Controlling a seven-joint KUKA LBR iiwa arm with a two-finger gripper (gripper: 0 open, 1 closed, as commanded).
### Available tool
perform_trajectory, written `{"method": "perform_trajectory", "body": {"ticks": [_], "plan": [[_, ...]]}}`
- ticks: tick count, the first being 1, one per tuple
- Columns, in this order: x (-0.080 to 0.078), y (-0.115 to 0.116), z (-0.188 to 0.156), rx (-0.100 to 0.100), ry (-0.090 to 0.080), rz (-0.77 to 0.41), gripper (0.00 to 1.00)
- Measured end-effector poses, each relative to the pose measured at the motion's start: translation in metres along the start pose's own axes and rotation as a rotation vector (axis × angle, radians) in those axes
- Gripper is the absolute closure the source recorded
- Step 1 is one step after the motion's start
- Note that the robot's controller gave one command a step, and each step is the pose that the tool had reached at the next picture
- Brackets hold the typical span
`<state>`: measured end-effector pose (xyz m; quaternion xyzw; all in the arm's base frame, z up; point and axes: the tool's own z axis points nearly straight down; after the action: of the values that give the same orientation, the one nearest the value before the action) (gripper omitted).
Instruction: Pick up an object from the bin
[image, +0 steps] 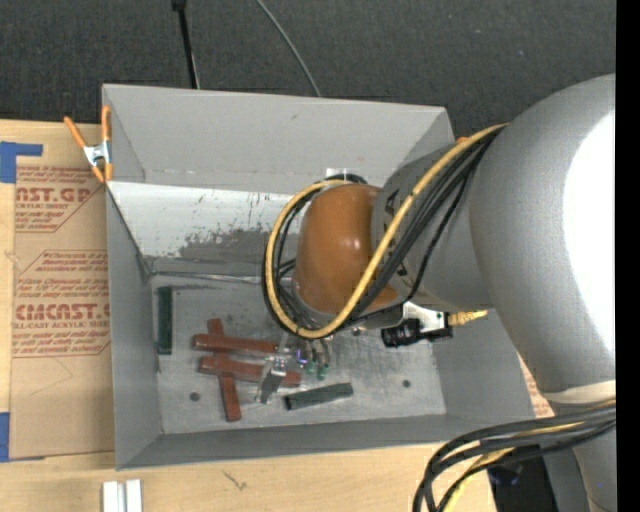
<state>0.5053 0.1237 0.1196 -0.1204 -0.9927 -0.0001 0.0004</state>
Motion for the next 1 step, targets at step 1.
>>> {"method": "perform_trajectory", "body": {"ticks": [1], "plan": [[0.0013,0.0117,0.0515,0.001,0.0,-0.062,0.0]]}}
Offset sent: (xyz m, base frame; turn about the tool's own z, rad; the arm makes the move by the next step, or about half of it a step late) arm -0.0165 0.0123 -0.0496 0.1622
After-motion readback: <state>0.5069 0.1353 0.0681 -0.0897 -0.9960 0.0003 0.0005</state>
